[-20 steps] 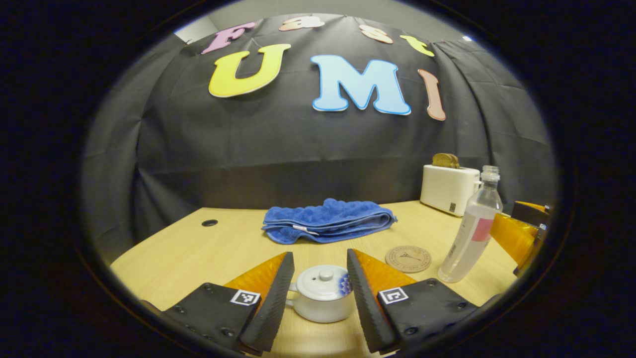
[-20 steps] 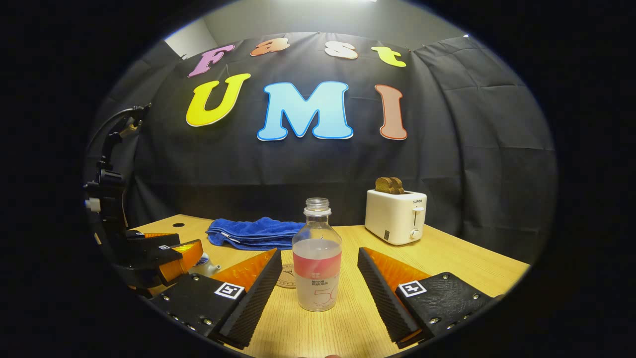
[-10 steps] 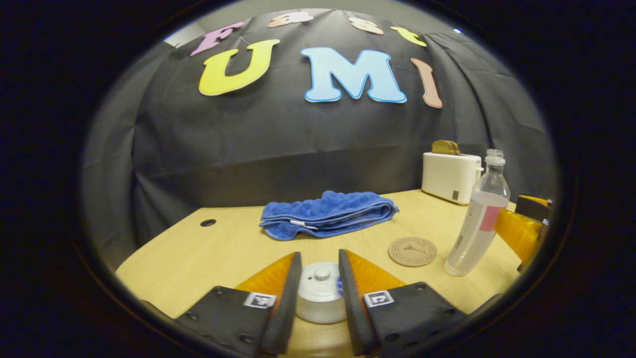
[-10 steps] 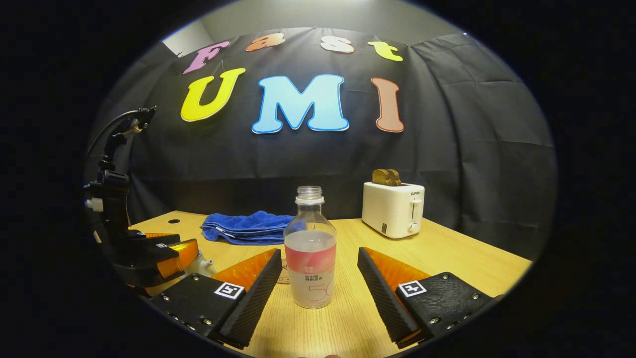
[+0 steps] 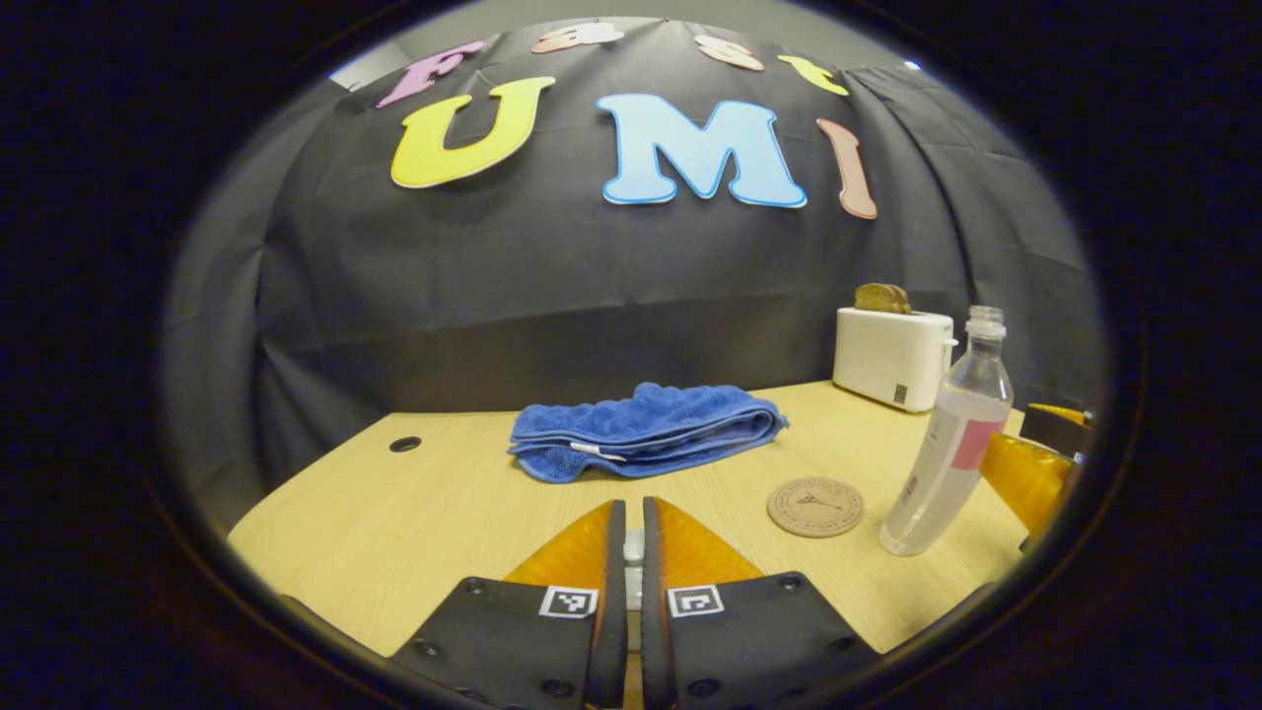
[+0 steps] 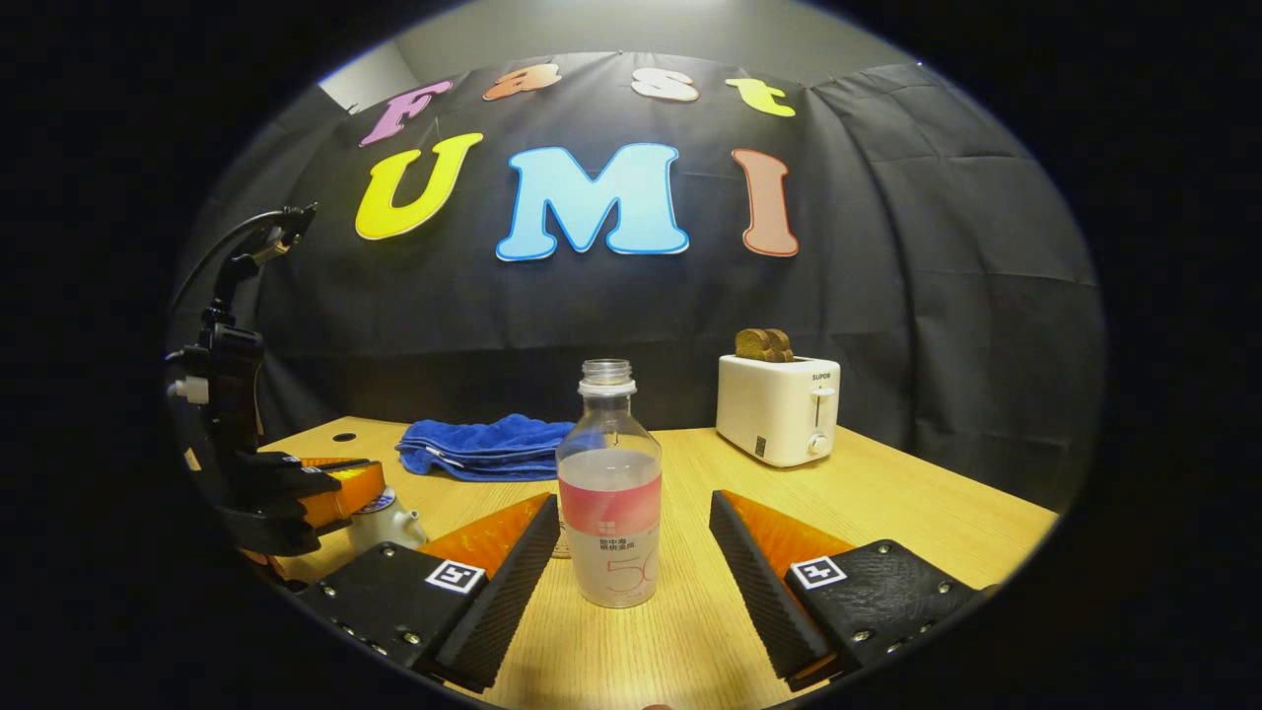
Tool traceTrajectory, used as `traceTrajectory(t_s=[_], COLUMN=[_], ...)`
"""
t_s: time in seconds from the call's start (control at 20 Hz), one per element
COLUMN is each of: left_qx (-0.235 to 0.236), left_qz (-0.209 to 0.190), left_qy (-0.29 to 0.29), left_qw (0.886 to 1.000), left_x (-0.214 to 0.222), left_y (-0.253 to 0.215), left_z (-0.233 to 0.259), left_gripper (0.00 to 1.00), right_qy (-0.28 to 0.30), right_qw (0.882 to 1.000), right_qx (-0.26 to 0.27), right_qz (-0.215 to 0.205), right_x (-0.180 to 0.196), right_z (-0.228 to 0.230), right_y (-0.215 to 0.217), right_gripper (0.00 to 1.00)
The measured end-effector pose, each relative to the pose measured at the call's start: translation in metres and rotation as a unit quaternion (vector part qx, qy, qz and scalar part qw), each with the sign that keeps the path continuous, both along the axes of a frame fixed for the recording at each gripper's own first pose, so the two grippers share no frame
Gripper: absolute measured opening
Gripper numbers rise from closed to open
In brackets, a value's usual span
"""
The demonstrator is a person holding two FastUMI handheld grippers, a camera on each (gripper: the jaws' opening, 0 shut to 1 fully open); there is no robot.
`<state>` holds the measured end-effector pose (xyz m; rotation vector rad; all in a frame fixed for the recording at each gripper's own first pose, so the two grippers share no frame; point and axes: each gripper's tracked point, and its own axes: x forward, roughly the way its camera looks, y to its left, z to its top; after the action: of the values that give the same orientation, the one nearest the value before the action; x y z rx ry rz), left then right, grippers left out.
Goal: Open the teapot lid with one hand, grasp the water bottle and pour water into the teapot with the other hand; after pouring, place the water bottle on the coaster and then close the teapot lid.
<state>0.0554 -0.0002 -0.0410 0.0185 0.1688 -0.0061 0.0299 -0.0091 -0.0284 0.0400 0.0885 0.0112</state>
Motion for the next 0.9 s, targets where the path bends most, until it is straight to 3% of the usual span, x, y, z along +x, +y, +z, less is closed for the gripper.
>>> traceTrajectory(t_s=[0.4,0.9], left_qx=[-0.017,0.008], left_qz=[0.012,0.115], left_qy=[-0.047,-0.044], left_qw=[0.999,0.992], left_x=[-0.006,-0.014], left_y=[0.031,0.164], left_z=[0.038,0.029], left_gripper=[0.12,0.12], right_qy=[0.009,0.040], right_qw=[1.000,0.999], right_qx=[-0.008,-0.021], right_qz=[0.007,0.009], right_x=[0.005,0.029], right_z=[-0.006,-0.023], right_y=[0.007,0.008], right_gripper=[0.97,0.97])
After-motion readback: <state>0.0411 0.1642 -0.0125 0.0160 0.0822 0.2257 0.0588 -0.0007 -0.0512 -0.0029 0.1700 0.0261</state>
